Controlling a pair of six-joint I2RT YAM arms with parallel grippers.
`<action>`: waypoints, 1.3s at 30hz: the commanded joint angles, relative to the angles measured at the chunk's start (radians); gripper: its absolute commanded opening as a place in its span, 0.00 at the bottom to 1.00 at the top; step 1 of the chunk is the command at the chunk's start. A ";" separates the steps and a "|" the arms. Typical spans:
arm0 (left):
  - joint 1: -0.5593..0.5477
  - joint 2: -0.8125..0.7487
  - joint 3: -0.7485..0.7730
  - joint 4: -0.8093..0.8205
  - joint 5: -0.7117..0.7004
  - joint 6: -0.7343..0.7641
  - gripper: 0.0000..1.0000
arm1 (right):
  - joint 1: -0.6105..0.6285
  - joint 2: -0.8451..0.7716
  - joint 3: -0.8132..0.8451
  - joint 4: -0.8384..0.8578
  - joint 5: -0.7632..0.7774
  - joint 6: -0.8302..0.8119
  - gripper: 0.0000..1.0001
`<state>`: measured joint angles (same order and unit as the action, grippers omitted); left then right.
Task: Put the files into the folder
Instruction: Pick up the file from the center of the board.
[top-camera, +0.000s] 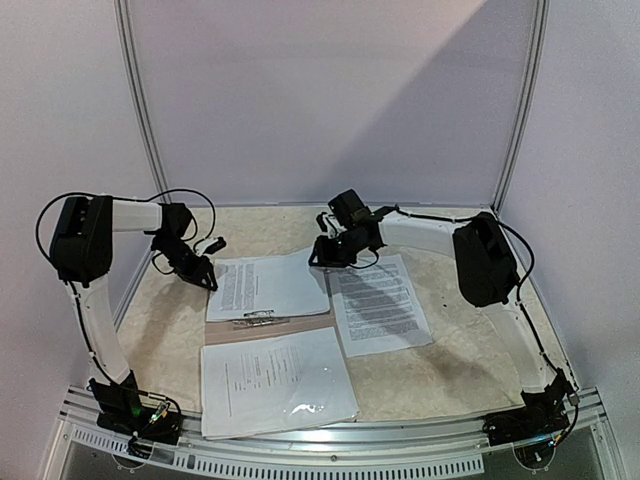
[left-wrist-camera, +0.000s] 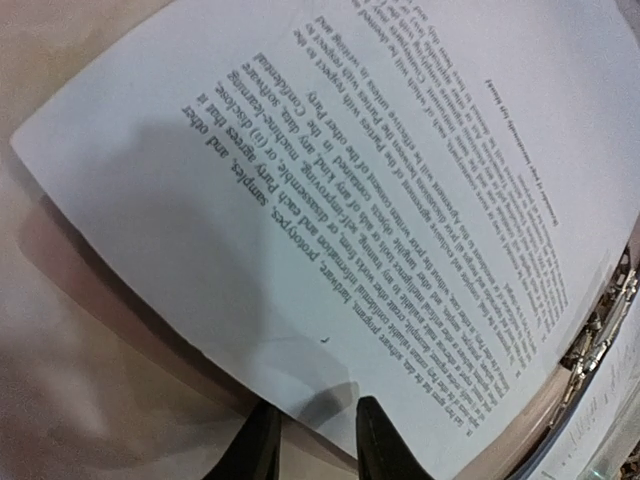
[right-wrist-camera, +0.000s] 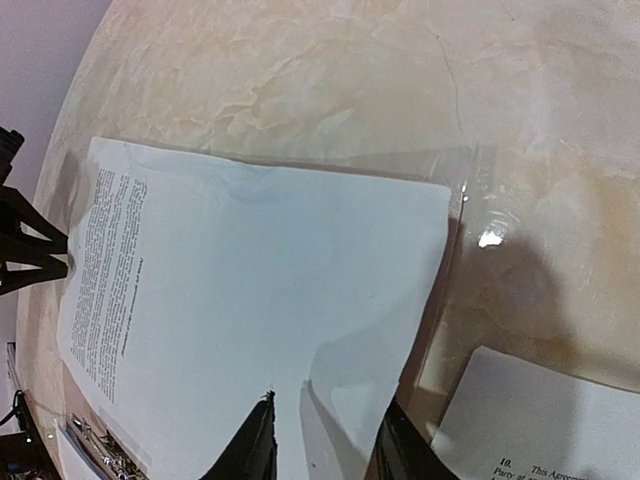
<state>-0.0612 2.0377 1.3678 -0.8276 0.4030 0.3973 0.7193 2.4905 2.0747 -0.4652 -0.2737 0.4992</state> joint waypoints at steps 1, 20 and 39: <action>-0.012 -0.032 -0.016 -0.034 0.027 0.021 0.28 | 0.005 0.052 0.040 0.018 -0.037 -0.028 0.33; -0.008 -0.087 -0.058 -0.026 -0.023 0.037 0.32 | 0.012 0.069 0.042 0.041 -0.051 0.006 0.43; -0.006 -0.199 -0.033 -0.085 -0.111 0.067 0.50 | -0.057 -0.223 -0.020 -0.217 0.362 -0.131 0.79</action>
<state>-0.0608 1.8904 1.3148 -0.8818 0.3073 0.4519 0.7010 2.4161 2.0956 -0.5213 -0.1658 0.4339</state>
